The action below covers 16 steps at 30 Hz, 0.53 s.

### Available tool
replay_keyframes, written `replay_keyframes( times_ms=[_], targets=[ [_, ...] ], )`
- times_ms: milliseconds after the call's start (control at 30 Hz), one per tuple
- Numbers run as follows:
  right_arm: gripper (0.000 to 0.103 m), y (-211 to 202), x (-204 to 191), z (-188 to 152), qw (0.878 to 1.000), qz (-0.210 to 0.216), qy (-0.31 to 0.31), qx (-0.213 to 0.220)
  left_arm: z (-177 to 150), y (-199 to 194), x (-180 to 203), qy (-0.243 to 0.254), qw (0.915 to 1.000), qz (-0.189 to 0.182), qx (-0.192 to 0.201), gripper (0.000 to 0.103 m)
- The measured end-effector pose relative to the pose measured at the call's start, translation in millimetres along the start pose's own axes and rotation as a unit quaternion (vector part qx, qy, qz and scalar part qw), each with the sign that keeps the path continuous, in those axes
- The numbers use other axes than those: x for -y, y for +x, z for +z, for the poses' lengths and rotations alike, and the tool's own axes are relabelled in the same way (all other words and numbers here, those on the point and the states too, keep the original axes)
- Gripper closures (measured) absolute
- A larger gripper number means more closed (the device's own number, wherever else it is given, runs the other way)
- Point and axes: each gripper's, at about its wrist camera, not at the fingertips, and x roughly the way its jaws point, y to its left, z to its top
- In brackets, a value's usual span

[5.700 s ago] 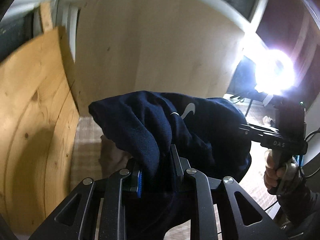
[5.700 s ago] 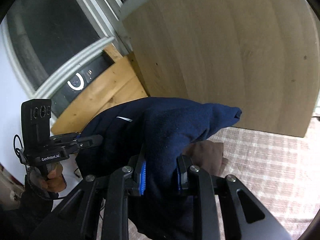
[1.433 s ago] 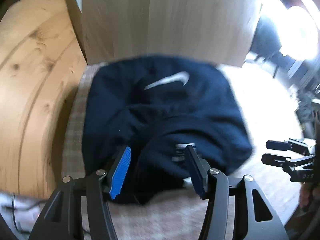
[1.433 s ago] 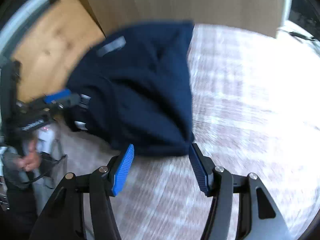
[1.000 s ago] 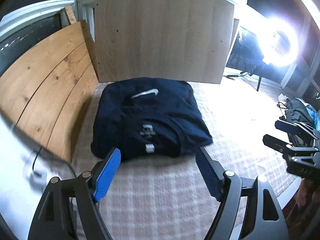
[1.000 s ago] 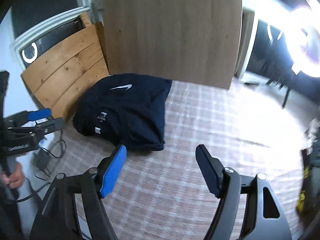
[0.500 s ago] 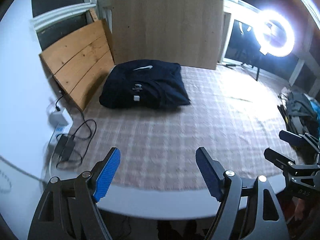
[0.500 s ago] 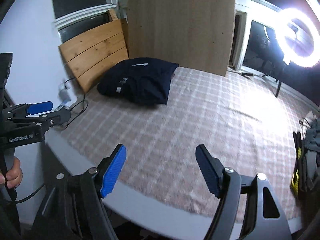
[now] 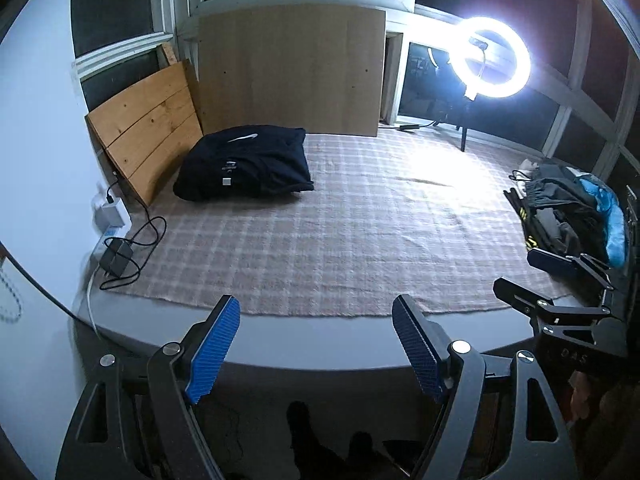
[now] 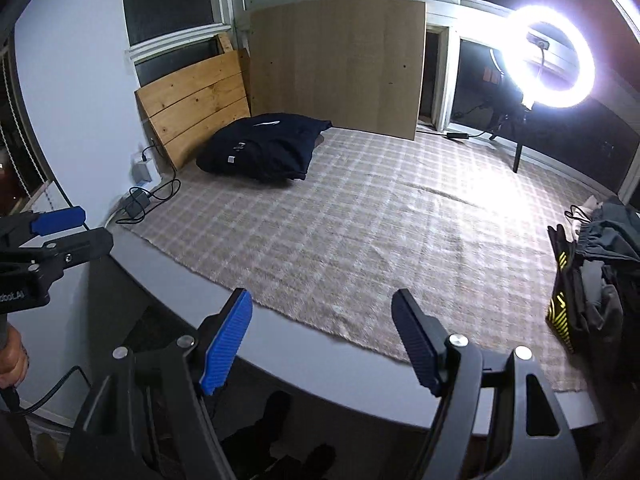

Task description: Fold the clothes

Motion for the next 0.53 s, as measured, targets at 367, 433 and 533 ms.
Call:
replay_keyframes(
  times_ms=[367, 433, 533],
  targets=[
    [0.031, -9.1, 17.4, -12.0, 1.000, 0.002, 0.007, -0.002, -4.4, 1.2, -0.3, -0.019, 0.9998, 0.008, -0.007, 0.025],
    [0.031, -8.5, 19.6, -12.4, 1.000, 0.003, 0.007, -0.003, -3.2, 1.1, -0.3, -0.017, 0.9998, 0.009, -0.006, 0.025],
    [0.031, -6.8, 18.3, -12.5, 1.000, 0.002, 0.008, -0.003, -2.2, 0.6, -0.1, -0.014, 0.9999, -0.002, -0.002, 0.025]
  ],
)
